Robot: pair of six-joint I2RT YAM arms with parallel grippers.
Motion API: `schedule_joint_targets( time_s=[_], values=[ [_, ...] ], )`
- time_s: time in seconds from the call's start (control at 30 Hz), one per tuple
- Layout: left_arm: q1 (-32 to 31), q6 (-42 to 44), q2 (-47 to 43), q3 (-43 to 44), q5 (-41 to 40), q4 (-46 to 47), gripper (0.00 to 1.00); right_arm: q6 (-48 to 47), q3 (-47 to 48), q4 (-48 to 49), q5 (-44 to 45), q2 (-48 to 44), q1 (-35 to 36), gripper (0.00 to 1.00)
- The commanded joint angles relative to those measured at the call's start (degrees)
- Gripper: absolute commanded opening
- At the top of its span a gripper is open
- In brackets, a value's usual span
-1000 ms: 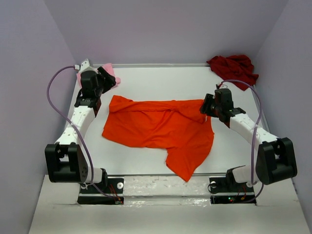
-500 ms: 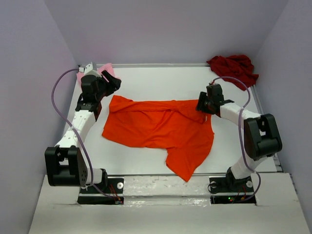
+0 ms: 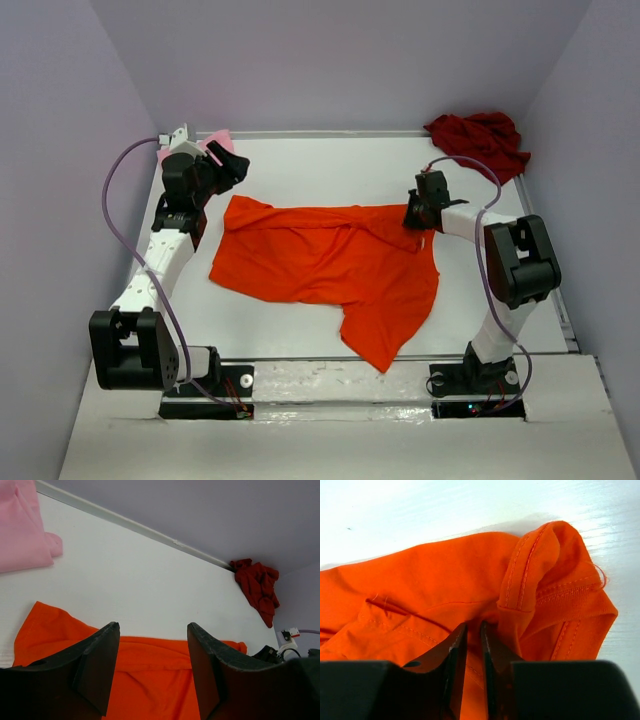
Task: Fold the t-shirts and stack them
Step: Fold the flattened T-shirt at the center of the board.
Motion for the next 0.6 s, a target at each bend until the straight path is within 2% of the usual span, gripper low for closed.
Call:
schedule_joint_targets(
  time_s=[0.0, 0.03, 0.07, 0.23, 0.57],
  values=[
    [0.04, -0.55, -2.06, -0.18, 2.19, 2.39, 0.66, 0.23, 2.05, 3.1, -0.78, 0.65, 0.52, 0.15],
    [0.04, -0.55, -2.15, -0.18, 2.28, 2.39, 0.66, 0.23, 2.05, 3.1, -0.87, 0.39, 0.52, 0.1],
    [0.04, -0.55, -2.06, -0.26, 2.2, 2.39, 0.66, 0.14, 1.97, 3.18, -1.04, 0.39, 0.52, 0.0],
    [0.22, -0.81, -1.71, -0.35, 2.46, 2.56, 0.66, 0.05, 1.26, 3.1, -1.48, -1.63, 0.52, 0.0],
    [0.48, -1.78, -1.62, -0.7, 3.6, 3.44, 0.66, -0.74, -4.97, 2.92, -5.7, -13.23, 1.04, 0.0]
  ],
)
